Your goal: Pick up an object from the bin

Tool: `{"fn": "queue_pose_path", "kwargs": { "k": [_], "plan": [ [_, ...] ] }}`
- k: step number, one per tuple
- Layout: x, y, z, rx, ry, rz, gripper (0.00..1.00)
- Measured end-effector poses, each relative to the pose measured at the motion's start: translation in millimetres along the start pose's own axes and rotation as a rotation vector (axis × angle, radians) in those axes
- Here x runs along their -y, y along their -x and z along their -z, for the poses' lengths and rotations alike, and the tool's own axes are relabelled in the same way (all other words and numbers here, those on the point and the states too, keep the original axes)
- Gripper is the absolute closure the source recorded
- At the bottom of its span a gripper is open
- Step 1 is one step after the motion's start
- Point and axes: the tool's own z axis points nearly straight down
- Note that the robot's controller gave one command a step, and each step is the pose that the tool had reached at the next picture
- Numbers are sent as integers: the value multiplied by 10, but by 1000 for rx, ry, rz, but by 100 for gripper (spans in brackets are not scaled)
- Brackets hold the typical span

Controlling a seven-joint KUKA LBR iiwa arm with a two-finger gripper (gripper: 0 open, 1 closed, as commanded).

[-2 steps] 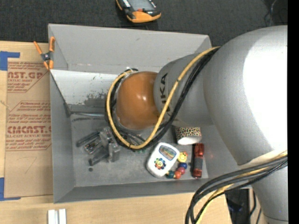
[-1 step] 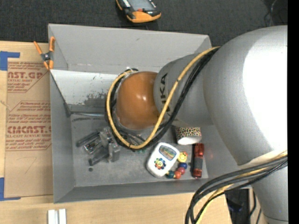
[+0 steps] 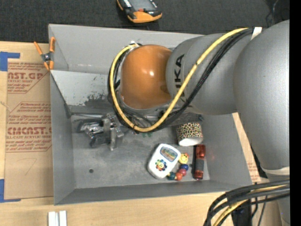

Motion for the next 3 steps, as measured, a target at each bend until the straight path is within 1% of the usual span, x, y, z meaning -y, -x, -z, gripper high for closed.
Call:
{"fn": "queue_pose_path", "kwargs": {
  "k": [1,2,3],
  "plan": [
    [-6,-105,-567,-8,2,13,100],
    [77,-10,428,-1,0,14,100],
    [49,3,642,-17,2,-3,100]
  ]
}}
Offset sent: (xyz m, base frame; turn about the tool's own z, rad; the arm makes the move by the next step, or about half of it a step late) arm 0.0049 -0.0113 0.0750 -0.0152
